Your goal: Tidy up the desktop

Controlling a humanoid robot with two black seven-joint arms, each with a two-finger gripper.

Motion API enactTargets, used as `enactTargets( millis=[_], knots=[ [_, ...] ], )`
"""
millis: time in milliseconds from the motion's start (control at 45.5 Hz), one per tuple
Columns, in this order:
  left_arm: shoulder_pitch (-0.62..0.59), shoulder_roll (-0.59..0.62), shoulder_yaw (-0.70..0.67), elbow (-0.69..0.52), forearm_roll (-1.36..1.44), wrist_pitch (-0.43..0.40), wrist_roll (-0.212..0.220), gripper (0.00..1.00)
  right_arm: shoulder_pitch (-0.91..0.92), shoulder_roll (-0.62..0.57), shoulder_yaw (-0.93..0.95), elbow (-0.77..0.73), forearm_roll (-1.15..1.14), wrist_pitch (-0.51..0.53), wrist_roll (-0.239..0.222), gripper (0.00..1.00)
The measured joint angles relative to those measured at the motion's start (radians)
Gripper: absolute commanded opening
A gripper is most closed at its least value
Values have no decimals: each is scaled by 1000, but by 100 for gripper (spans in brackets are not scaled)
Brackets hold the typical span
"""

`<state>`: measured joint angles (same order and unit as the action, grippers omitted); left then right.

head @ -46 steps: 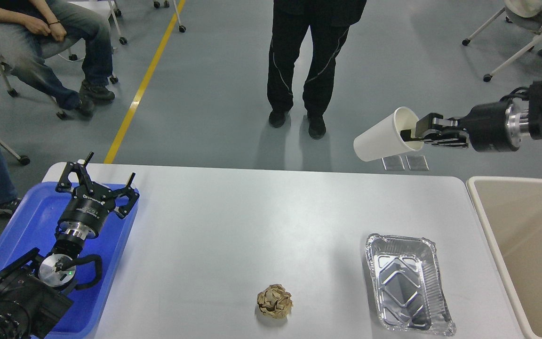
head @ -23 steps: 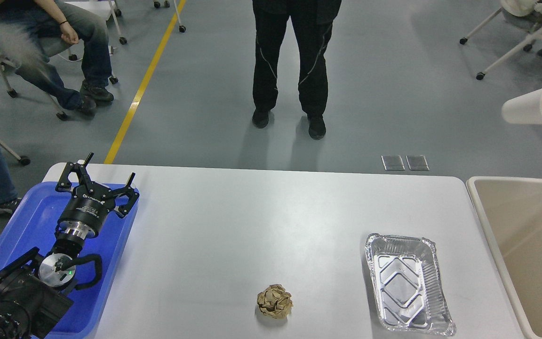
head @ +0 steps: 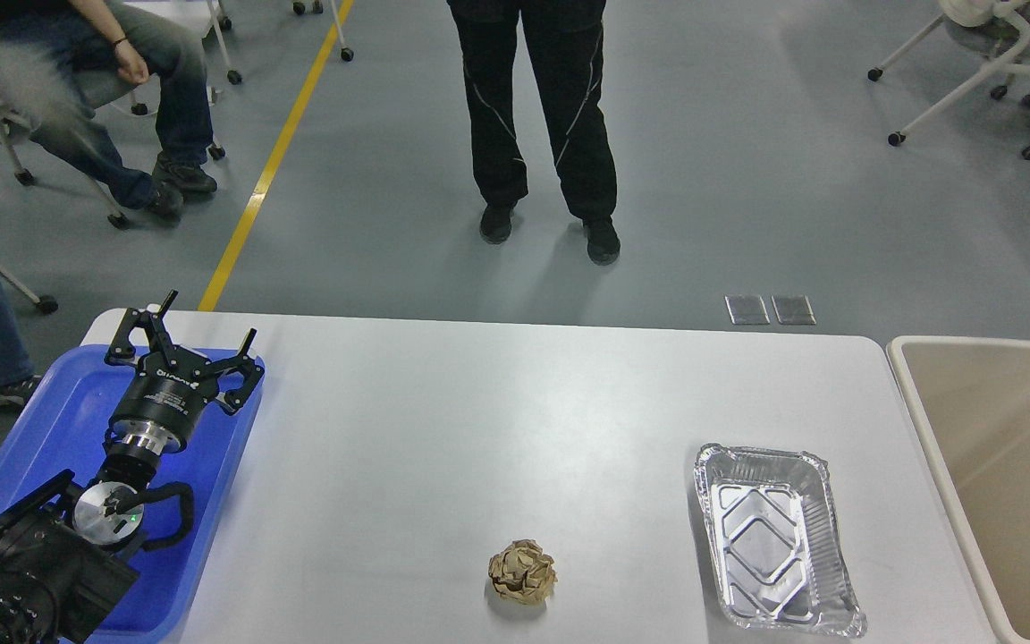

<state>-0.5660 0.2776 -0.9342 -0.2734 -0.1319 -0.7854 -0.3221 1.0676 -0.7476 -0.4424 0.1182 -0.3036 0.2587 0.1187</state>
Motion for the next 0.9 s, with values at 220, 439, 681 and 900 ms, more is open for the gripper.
enactTargets(
  millis=[220, 439, 681, 900],
  knots=[
    [0, 0, 0, 0, 0, 0, 0, 100, -89, 29, 69, -37, 9, -94, -150, 0],
    [0, 0, 0, 0, 0, 0, 0, 100, -184, 90, 136, -78, 12, -176, -224, 0],
    [0, 0, 0, 0, 0, 0, 0, 100, -293, 194, 186, -109, 15, -242, -251, 0],
    [0, 0, 0, 0, 0, 0, 0, 100, -355, 281, 211, -119, 18, -274, -259, 0]
  ],
)
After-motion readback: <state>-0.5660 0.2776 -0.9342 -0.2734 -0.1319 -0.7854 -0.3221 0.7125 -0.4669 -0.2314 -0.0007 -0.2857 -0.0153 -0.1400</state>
